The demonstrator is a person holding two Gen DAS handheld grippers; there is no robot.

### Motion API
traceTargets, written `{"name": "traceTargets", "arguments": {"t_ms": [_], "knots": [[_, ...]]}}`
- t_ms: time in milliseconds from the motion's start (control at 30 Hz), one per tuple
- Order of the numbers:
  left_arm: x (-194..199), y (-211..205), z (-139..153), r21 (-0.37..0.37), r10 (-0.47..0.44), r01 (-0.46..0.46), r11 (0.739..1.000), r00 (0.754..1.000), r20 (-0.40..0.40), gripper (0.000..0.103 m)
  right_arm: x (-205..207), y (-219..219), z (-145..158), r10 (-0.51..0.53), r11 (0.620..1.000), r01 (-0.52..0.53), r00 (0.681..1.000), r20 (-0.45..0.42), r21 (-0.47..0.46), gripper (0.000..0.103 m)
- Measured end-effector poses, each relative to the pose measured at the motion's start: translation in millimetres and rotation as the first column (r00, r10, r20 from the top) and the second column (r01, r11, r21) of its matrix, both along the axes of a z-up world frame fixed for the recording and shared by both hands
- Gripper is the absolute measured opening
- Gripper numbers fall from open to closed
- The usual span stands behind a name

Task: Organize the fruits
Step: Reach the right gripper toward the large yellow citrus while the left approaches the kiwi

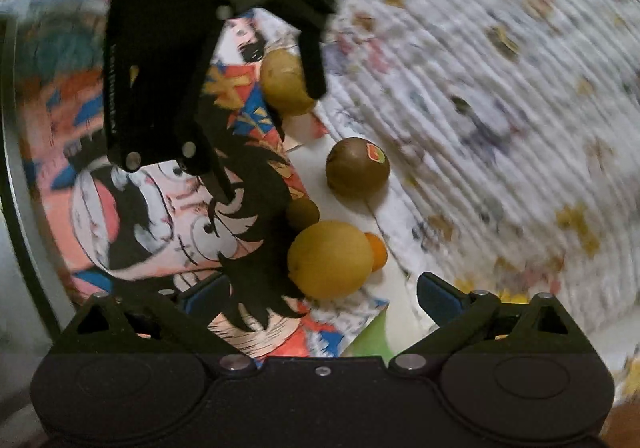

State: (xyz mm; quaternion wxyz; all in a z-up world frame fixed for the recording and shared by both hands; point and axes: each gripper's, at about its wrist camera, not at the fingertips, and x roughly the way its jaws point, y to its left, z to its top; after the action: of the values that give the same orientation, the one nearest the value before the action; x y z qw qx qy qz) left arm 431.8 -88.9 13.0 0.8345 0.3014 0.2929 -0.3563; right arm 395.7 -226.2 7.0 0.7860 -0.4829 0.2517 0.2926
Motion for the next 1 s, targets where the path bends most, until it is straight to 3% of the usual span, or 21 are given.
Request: {"name": "traceTargets", "arguments": {"t_ms": [300, 467, 800, 1000], "knots": [[15, -2, -7, 0.023, -0.096, 0.096, 0.995, 0.995, 0.0, 0.098, 10, 5, -9, 0.117, 0.984, -0.119, 0.993, -0.019, -0.133, 0.092], [20, -7, -10, 0.064, -0.128, 0.126, 0.99, 0.991, 0.024, 0.094, 21, 7, -7, 0.124, 0.976, -0.128, 0.992, -0.032, -0.175, 0.091], [19, -4, -11, 0.097, -0.171, 0.167, 0.981, 0.985, 0.03, 0.092, 29, 8, -14, 0.176, 0.953, -0.181, 0.983, -0.043, -0.243, 0.089], [21, 10, -4, 0.108, -0.143, 0.139, 0.984, 0.989, 0.032, 0.092, 37, 15, -20, 0.204, 0.941, -0.211, 0.977, -0.055, -0.265, 0.083]]}}
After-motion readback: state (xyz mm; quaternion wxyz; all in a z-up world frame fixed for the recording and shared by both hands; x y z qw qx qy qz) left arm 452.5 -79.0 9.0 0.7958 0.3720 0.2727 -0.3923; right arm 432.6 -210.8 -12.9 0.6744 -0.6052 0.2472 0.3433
